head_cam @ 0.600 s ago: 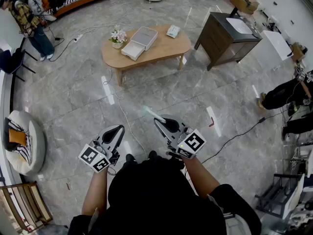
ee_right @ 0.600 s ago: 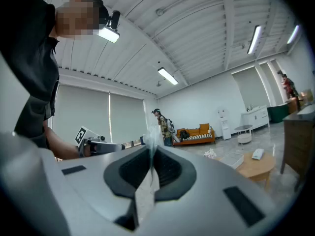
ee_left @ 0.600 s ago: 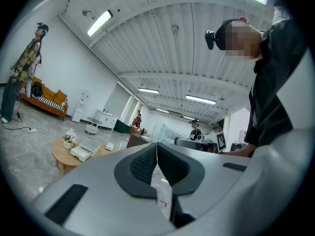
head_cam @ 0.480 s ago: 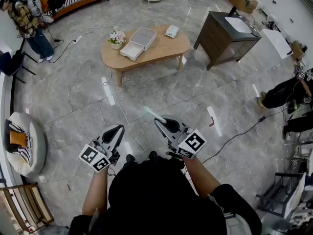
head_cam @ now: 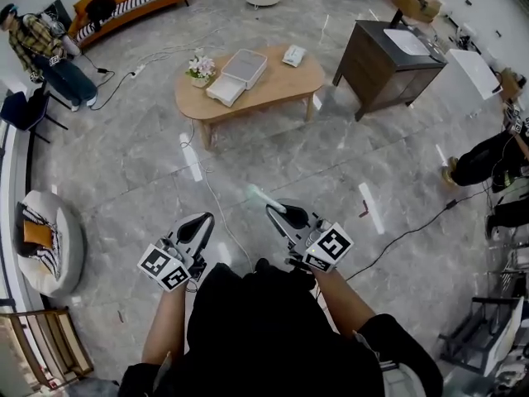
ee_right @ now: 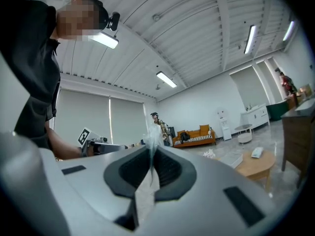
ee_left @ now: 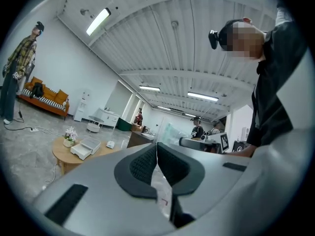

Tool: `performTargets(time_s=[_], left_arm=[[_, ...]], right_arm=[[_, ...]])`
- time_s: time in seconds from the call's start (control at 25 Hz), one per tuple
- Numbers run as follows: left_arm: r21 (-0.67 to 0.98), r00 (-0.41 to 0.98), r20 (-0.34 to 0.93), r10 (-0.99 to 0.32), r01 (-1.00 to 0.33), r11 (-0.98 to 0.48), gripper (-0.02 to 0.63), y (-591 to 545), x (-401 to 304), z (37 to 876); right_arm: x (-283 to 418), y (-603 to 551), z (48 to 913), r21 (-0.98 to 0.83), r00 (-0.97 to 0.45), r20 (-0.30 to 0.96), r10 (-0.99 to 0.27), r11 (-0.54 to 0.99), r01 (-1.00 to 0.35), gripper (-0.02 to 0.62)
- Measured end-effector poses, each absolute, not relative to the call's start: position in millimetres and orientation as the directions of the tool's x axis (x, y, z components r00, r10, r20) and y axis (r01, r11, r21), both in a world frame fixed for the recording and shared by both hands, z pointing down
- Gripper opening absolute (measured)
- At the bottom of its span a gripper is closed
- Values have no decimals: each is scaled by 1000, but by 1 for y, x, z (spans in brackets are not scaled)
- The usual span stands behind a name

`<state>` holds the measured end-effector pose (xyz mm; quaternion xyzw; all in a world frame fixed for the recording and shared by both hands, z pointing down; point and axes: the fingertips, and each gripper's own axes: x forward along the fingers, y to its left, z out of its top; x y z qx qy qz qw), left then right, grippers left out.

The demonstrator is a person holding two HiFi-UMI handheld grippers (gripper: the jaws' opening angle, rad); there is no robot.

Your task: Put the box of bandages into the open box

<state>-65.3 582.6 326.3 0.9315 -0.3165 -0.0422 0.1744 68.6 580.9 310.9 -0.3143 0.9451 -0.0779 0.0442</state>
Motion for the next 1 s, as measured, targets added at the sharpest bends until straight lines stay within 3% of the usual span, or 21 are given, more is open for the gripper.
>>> performTargets(time_s=[0.56,1.0], left_arm=[[381,790,71,-608,-585,-716,18,563,-46,350],[416,802,46,-595,-557,-719,18,453,-44,362]], right_arm=[[110,558,325,-226,-767,-43,-640,754,-616,25],[109,460,329,-223,-757,7,-654,737,-638,25]])
